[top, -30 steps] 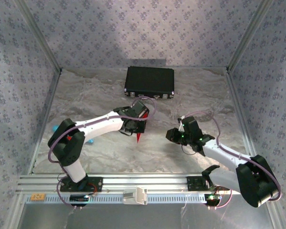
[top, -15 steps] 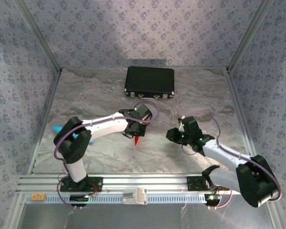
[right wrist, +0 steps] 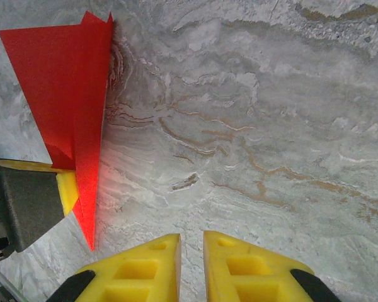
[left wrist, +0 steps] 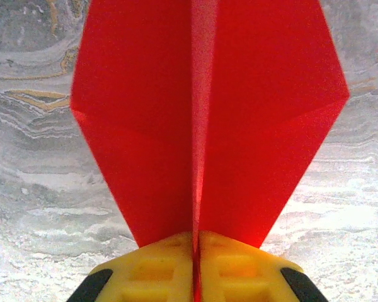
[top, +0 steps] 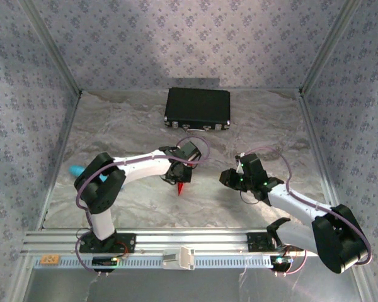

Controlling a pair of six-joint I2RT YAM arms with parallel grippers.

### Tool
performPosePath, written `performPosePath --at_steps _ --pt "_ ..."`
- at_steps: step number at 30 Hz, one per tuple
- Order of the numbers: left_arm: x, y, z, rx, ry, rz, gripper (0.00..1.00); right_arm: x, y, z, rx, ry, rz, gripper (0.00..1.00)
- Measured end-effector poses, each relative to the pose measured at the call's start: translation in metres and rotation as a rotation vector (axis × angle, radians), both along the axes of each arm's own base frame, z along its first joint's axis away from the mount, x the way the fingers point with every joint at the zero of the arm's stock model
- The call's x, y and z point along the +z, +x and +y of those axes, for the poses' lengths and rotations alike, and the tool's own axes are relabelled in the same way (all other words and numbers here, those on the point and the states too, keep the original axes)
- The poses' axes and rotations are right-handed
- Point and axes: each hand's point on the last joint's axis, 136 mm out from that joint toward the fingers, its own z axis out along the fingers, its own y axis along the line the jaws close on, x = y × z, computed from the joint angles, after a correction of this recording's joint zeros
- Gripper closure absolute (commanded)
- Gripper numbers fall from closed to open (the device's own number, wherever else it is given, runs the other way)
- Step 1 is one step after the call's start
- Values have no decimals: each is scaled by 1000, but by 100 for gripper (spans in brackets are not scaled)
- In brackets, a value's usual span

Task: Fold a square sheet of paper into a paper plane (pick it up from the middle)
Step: Turn over a paper plane at the center of the table.

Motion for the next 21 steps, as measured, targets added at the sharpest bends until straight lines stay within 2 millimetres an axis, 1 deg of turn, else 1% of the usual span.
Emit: performPosePath --at_steps 8,21 --pt "-2 0 -1 -1 -3 2 86 -1 0 0 0 -1 3 82" --pt "-4 1 -2 -2 -1 1 85 -2 0 0 0 -1 4 81"
